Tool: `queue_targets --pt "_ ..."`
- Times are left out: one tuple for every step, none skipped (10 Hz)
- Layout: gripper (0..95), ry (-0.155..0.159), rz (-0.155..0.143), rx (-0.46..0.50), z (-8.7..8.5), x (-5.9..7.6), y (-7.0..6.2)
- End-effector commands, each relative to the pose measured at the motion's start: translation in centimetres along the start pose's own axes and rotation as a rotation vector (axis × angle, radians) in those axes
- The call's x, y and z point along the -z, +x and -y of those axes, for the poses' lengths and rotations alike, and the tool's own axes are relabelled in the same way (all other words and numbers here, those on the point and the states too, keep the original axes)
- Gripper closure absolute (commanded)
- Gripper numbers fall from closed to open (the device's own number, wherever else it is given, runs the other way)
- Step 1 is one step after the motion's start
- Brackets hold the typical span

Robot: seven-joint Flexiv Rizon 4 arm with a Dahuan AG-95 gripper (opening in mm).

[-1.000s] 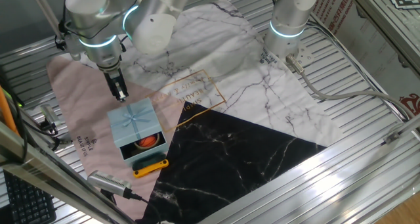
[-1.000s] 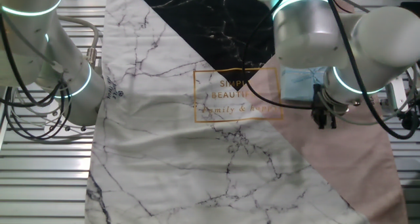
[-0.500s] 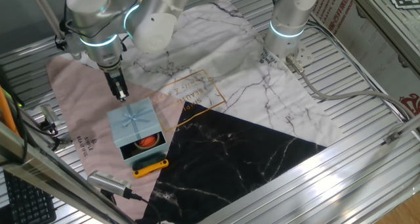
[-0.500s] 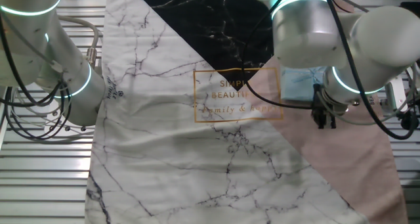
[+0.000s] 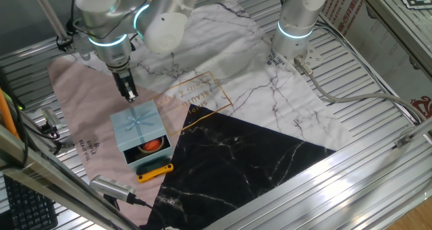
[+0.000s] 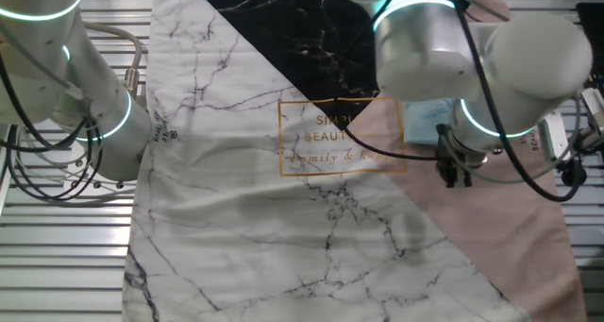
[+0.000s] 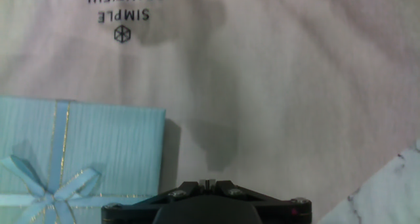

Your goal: Slide the outer casing onto the gift box

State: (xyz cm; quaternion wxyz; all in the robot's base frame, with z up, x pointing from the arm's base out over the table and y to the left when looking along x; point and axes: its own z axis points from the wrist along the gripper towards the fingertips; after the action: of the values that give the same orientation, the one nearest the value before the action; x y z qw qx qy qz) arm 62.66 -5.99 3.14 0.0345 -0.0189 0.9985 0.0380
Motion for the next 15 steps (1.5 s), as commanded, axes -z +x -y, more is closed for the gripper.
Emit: queue_targets --pt "95.0 0.0 -0.003 -0.012 0.0 -0.1 -0.3" --pt "95.0 -0.003 -0.002 -0.013 0.0 0.0 -0.3" --pt "95.0 -0.004 -0.002 -0.011 0.0 0.2 -0.4" --pt "95.0 -0.007 -0.002 -0.011 0.0 0.3 -0.5" --pt "95.0 -0.009 -0.005 -0.017 -0.1 0.4 -0.8" --pt "95.0 -0.011 -0.006 -0.024 -0.1 0.5 -1.0" --pt "95.0 -0.015 -0.005 -0.033 -0.2 0.5 -1.2" --pt "95.0 -0.021 -0.003 -0.043 -0.3 0.5 -1.2" --pt "95.0 -0.036 -0.003 -0.063 -0.3 0.5 -1.2" --pt "95.0 -0.045 -0.003 -0.075 -0.3 0.5 -1.2" --pt "95.0 -0.049 -0.001 -0.085 -0.4 0.4 -1.2" --pt "95.0 -0.054 -0.001 -0.092 -0.5 0.4 -1.2" --pt "95.0 -0.056 0.002 -0.094 -0.7 0.3 -1.2" --pt "95.0 -0.058 0.004 -0.094 -0.8 0.3 -1.3" --pt "95.0 -0.062 0.003 -0.093 -0.8 0.3 -1.3"
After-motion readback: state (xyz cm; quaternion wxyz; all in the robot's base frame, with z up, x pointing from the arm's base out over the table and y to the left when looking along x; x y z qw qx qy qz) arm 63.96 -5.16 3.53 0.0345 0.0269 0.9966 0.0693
